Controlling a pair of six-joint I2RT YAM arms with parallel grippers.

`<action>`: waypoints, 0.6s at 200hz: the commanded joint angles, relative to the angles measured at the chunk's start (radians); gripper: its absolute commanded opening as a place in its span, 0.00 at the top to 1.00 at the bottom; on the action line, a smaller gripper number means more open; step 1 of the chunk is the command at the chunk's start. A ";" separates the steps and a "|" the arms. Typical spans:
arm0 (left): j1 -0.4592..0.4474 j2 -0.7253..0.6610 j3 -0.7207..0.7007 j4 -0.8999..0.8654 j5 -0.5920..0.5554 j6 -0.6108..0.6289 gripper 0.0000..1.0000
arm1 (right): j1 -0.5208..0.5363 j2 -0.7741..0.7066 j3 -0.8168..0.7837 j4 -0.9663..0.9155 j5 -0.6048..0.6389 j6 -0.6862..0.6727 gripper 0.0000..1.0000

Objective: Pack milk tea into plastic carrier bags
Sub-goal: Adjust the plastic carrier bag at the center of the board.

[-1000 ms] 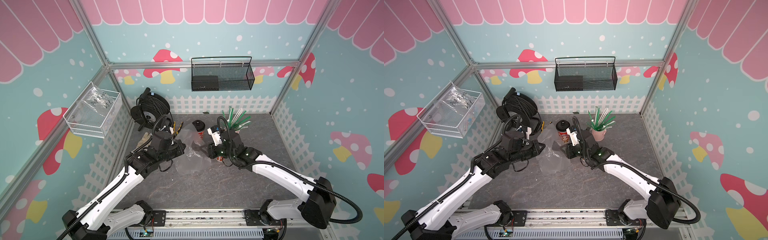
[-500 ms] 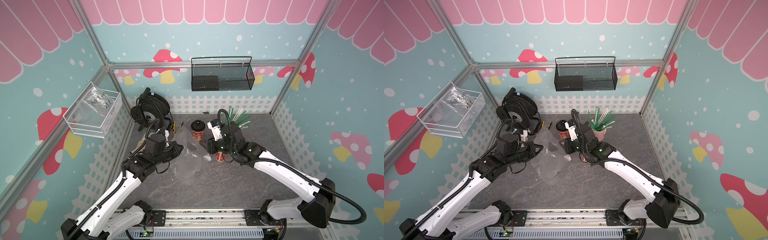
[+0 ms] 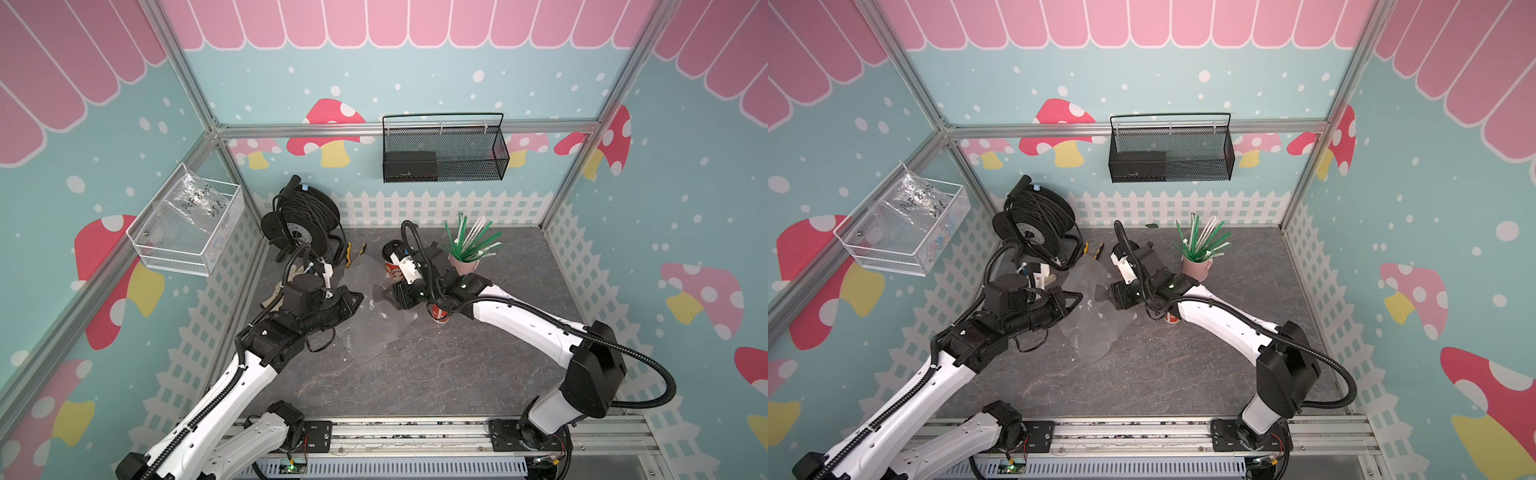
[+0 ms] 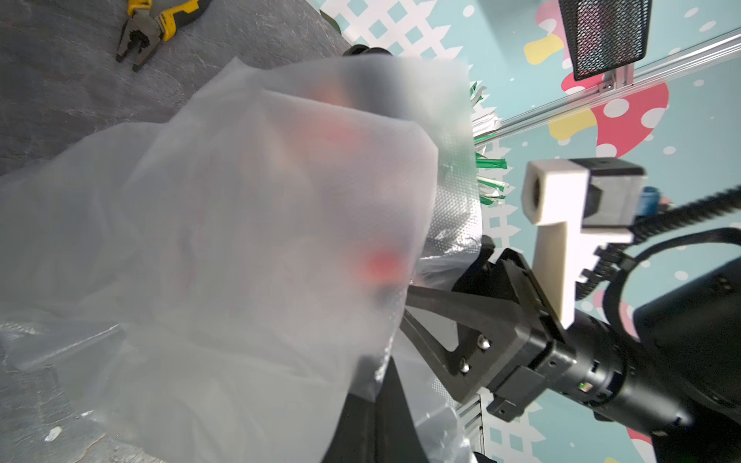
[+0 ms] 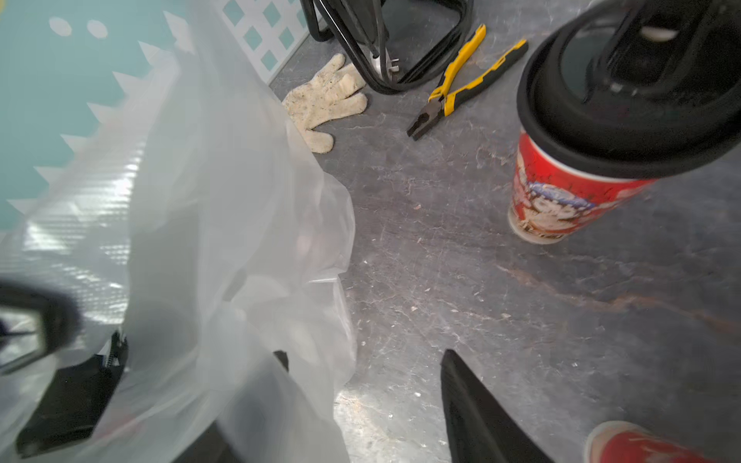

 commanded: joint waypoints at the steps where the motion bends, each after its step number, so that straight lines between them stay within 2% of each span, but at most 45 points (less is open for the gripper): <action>1: 0.009 -0.011 -0.022 0.019 0.010 -0.023 1.00 | 0.003 -0.021 0.026 0.044 -0.057 0.014 0.68; 9: 0.012 -0.012 -0.024 0.018 0.009 -0.027 1.00 | 0.004 -0.032 0.018 0.046 -0.040 0.031 0.81; 22: 0.015 -0.013 -0.026 0.021 0.011 -0.029 1.00 | 0.005 -0.059 -0.005 0.059 -0.026 0.061 0.94; 32: 0.015 -0.013 -0.029 0.026 0.013 -0.033 0.90 | 0.005 -0.081 -0.035 0.090 -0.036 0.101 1.00; 37: 0.017 -0.014 -0.030 0.033 0.014 -0.036 0.83 | 0.006 -0.091 -0.053 0.112 -0.046 0.126 1.00; 46: 0.018 -0.016 -0.035 0.044 0.023 -0.042 0.62 | 0.013 -0.108 -0.070 0.126 -0.037 0.154 1.00; 70: 0.020 -0.025 -0.032 0.049 0.035 -0.047 0.39 | 0.044 -0.156 -0.050 0.061 0.092 0.167 1.00; 96: 0.020 -0.031 -0.020 0.049 0.049 -0.041 0.25 | 0.056 -0.170 -0.016 -0.004 0.167 0.157 1.00; 120: 0.010 -0.014 -0.012 0.047 0.054 -0.021 0.23 | 0.058 -0.161 -0.040 0.031 0.146 0.168 1.00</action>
